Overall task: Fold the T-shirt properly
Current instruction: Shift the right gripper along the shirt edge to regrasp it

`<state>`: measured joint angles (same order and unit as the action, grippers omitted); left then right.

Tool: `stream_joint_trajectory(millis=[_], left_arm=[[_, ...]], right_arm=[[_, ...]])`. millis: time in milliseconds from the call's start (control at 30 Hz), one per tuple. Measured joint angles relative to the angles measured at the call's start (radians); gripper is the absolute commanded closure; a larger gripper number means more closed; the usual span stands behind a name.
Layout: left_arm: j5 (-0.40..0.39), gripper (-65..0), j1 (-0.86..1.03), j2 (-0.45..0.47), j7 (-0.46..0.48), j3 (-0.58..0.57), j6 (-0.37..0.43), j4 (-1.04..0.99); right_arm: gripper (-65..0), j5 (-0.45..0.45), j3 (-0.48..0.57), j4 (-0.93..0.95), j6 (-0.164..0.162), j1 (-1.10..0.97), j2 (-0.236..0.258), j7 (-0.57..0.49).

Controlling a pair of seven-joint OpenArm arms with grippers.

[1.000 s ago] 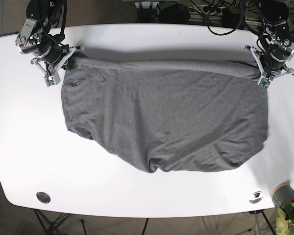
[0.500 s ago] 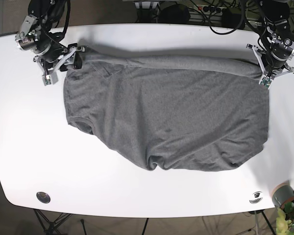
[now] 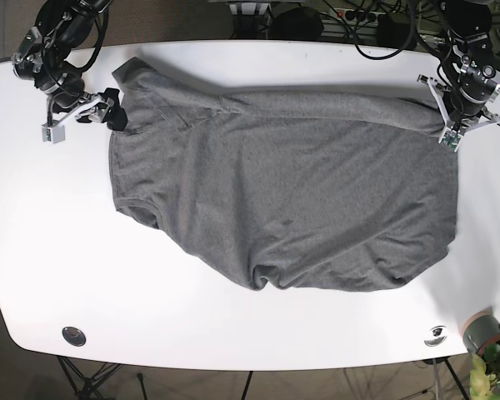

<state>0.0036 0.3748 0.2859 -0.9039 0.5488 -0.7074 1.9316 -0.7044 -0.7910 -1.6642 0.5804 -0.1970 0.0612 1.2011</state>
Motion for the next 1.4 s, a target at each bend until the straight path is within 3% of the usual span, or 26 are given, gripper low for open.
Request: stream_joint_trajectory(millis=[233,333,500,700,967,1067,1267,1400], left_arm=[[0.0,0.0,0.0,0.0,0.0,0.0,0.0,0.0],[0.0,0.0,0.0,0.0,0.0,0.0,0.0,0.0],[0.0,0.0,0.0,0.0,0.0,0.0,0.0,0.0],[0.0,0.0,-0.001,0.0,0.0,0.0,0.0,0.0],[0.0,0.0,-0.011,0.0,-0.005,0.0,0.0,0.0],[0.001,0.0,-0.03,0.0,-0.008,0.0,0.002,0.0],[0.0,0.0,-0.034,0.0,-0.002,0.0,0.003,0.0],[0.0,0.0,-0.046,0.0,-0.011,0.0,0.002,0.0]], right_arm=[[-45.8,-0.003,0.012,0.017,-0.004,0.011,-0.009,0.0],[-45.7,0.008,0.061,0.023,-0.008,0.005,-0.007,-0.005],[-46.1,0.023,0.109,0.066,-0.049,0.034,-0.012,-0.04],[-45.8,0.024,0.151,0.12,-0.057,0.067,-0.018,-0.096],[-43.6,0.027,0.19,0.127,-0.057,0.089,-0.027,-0.096],[-33.8,0.038,0.189,0.128,-0.058,0.094,-0.029,-0.103],[-2.2,0.111,0.189,0.135,-0.068,0.094,-0.028,-0.124],[-3.0,0.171,0.189,0.135,-0.057,0.106,-0.028,-0.124]])
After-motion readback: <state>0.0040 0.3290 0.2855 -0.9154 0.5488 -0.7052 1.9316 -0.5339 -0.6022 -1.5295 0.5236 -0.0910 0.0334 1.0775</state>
